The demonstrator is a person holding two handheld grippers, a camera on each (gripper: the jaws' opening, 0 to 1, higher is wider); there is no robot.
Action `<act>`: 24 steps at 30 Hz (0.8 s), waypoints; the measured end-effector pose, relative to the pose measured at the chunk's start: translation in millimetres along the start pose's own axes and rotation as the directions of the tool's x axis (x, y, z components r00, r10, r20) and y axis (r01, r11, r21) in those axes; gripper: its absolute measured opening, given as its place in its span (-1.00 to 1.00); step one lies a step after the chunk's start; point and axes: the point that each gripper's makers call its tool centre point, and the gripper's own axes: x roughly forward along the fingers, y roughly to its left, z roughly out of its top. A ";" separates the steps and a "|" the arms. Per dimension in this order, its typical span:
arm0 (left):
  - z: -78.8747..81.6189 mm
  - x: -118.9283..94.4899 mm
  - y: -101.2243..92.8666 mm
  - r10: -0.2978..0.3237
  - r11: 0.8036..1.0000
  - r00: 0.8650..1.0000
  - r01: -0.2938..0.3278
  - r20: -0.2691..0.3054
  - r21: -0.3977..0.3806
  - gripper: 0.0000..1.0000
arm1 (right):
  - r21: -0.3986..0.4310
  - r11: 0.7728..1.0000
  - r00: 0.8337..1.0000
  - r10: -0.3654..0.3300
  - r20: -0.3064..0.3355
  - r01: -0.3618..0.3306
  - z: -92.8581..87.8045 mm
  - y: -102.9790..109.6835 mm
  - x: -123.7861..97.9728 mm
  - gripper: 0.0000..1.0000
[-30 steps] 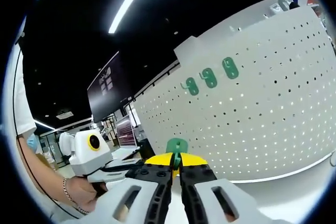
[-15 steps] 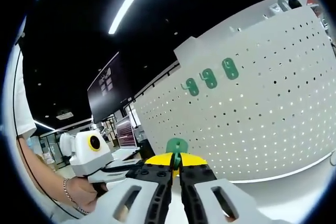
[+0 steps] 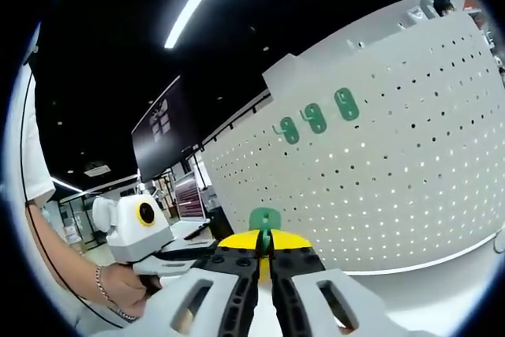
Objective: Insert the hook assembly into the mounting plate slot until the hook locks in place.
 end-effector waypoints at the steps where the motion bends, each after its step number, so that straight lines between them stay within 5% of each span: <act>1: -2.6 0.9 -0.6 -0.006 1.000 1.000 0.006 -0.011 -0.013 -0.58 | 0.002 1.000 1.000 0.001 0.000 -0.001 0.0 0.0 0.2 -0.98; 17: -13.8 4.7 -0.9 0.002 1.000 0.998 -0.001 -0.060 0.017 0.28 | 0.006 1.000 1.000 0.000 -0.011 0.000 -2.3 -0.1 -2.7 -0.98; 24: -13.2 4.2 -0.3 0.013 1.000 0.998 -0.012 -0.059 0.027 0.46 | 0.007 1.000 1.000 0.001 -0.015 -0.001 -2.8 0.9 -2.9 -0.98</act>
